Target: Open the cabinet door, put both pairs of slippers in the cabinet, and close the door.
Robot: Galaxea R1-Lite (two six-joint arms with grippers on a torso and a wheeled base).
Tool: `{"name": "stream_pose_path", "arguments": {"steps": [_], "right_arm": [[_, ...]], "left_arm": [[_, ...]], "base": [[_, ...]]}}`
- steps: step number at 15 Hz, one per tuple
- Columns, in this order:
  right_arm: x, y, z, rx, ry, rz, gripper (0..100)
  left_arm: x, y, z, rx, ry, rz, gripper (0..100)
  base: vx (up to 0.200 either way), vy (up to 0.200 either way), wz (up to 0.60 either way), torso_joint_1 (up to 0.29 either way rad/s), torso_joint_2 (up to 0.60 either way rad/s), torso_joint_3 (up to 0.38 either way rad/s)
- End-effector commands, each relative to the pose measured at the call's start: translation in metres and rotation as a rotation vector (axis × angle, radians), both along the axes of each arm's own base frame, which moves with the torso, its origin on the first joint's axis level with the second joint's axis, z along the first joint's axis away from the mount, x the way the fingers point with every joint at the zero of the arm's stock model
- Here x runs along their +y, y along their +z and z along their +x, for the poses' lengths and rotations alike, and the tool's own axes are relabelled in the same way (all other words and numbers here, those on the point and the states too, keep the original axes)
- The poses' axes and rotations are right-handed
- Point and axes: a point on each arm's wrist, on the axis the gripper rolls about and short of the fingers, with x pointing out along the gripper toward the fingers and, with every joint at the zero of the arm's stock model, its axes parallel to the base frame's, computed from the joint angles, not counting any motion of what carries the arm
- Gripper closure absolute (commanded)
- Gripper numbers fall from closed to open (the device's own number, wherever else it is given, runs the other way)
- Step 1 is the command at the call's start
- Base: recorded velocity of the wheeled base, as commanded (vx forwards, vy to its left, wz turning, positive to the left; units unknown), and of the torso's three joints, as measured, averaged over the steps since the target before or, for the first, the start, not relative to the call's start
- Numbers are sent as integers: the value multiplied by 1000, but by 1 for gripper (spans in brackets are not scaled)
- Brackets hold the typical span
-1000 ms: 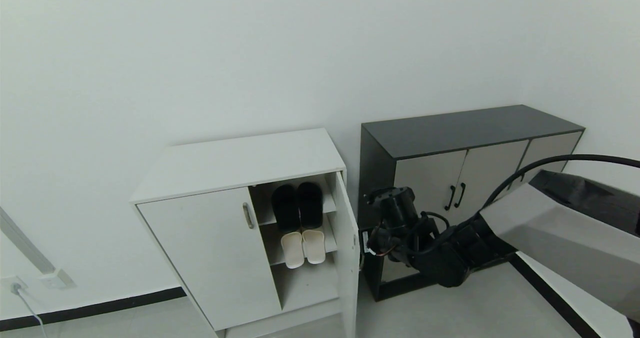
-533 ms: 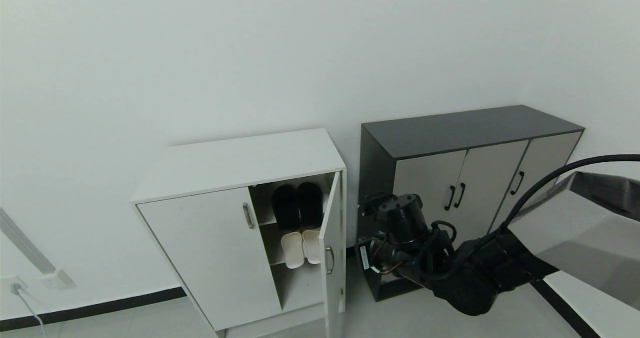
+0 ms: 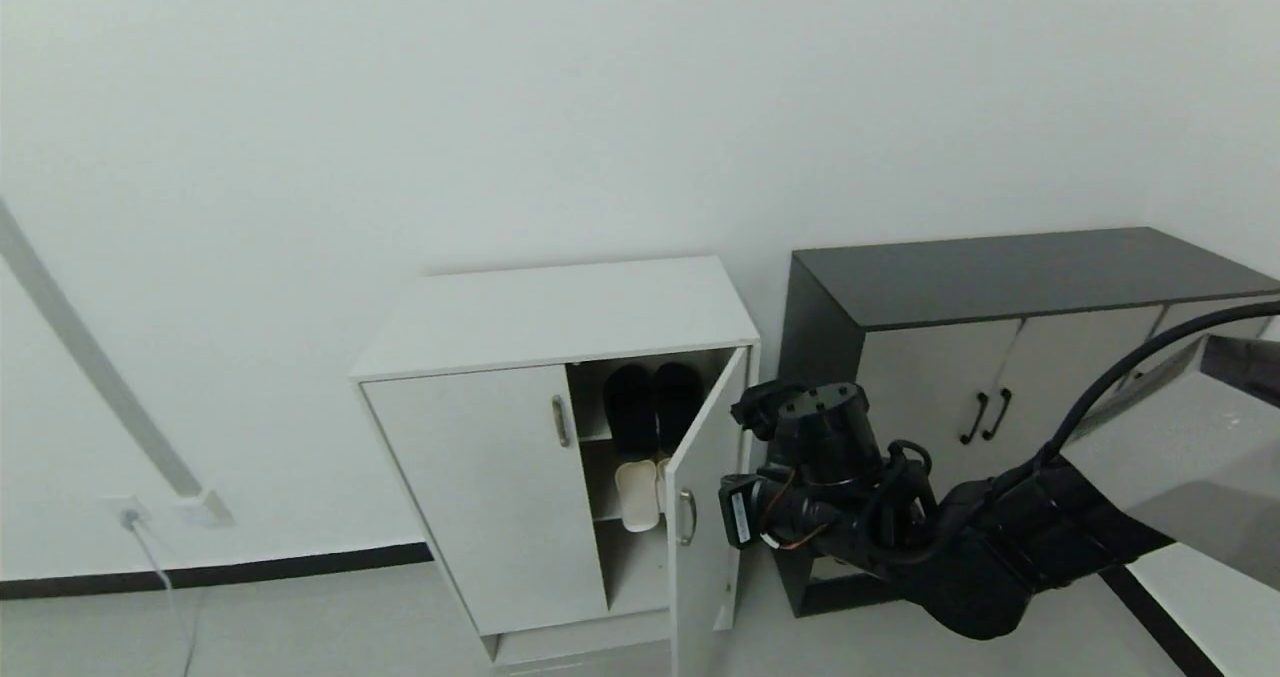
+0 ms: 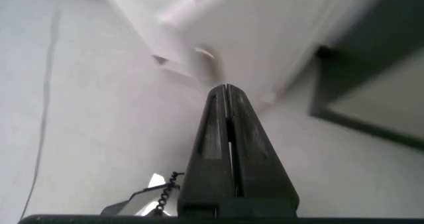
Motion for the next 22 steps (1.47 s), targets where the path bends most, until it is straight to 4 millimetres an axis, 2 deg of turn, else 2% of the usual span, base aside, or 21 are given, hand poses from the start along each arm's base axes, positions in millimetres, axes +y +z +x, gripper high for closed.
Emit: {"name": "stream_pose_path", "arguments": {"steps": [1,8,12,18,20,22], "right_arm": [[-1,3,0,-5,-1,6,100],[-16,15,7,-60,-32,41,100],[-38,23,-6,-51,-52,29,100],[-69,9,-32,18,-75,-29,100],[-79,-1,-44,50,-76,-45,100],[-87,-10,-39,66,-103,-55,100]], "left_arm": [[0,0,0,0,1,-1,100],[0,0,0,0,-1,-1,100],[0,0,0,1,-4,1,100],[0,0,0,1,-4,-1,100],[0,0,0,0,-4,1,100],[0,0,0,1,-4,1,100]], "base": [[0,0,600,-2,2,7],[0,0,86,0,0,1],[0,0,0,0,0,0],[200,0,0,-1,1,4],[0,0,0,0,0,0],[0,0,0,0,0,0]]}}
